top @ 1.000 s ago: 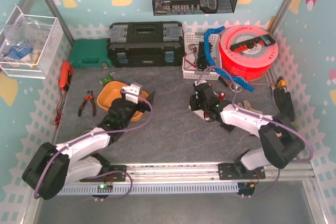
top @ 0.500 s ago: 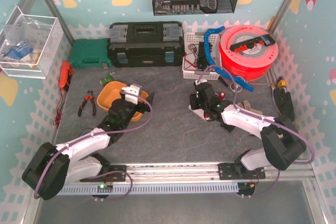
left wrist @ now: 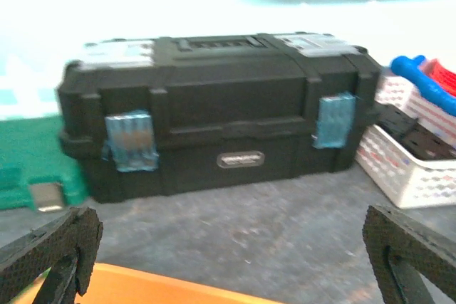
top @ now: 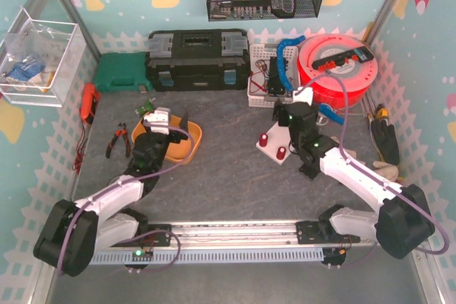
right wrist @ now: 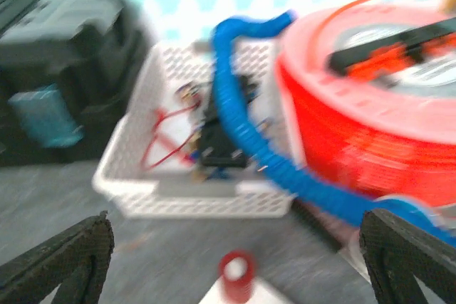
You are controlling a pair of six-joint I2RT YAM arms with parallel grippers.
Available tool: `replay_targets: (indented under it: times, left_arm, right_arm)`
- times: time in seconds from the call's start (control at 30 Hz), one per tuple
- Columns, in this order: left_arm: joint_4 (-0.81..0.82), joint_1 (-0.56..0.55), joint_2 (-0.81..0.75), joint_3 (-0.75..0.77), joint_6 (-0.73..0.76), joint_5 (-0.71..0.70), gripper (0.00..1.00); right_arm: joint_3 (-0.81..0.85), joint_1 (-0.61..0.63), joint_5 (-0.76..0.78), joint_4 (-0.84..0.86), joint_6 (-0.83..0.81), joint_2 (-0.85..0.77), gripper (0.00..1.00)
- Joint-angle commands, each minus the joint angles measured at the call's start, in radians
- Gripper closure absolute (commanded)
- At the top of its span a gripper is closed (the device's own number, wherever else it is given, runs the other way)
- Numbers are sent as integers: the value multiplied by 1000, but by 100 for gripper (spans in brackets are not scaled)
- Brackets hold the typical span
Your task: Install the large spring
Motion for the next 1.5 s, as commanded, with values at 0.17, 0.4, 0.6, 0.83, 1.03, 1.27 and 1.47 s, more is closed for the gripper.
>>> replay_targets:
  times: [0.17, 0.4, 0.6, 0.83, 1.03, 1.27, 1.47]
  left_arm:
    - [270, 194, 58, -85, 39, -12, 1]
    - [428, 282, 192, -146, 44, 88, 1]
    - [501, 307, 275, -143, 34, 218, 1]
    - [603, 328, 386, -144, 16, 232, 1]
    - [662, 330, 441, -140, 1, 186, 1]
    - [600, 342, 435, -112, -28, 161, 1]
    - [597, 342, 435, -111, -29, 161, 1]
  right_arm:
    - [-238, -181, 210, 595, -406, -64, 2]
    - [-368, -335, 150, 743, -482, -7, 2]
    - [-428, -409, 137, 893, -458, 173, 2]
    - [-495, -441, 81, 1042, -496, 228, 1]
    - [-511, -457, -73, 989, -462, 176, 1]
    - [-545, -466, -191, 1187, -425, 292, 1]
    - [-556, -481, -183, 1249, -394, 334, 1]
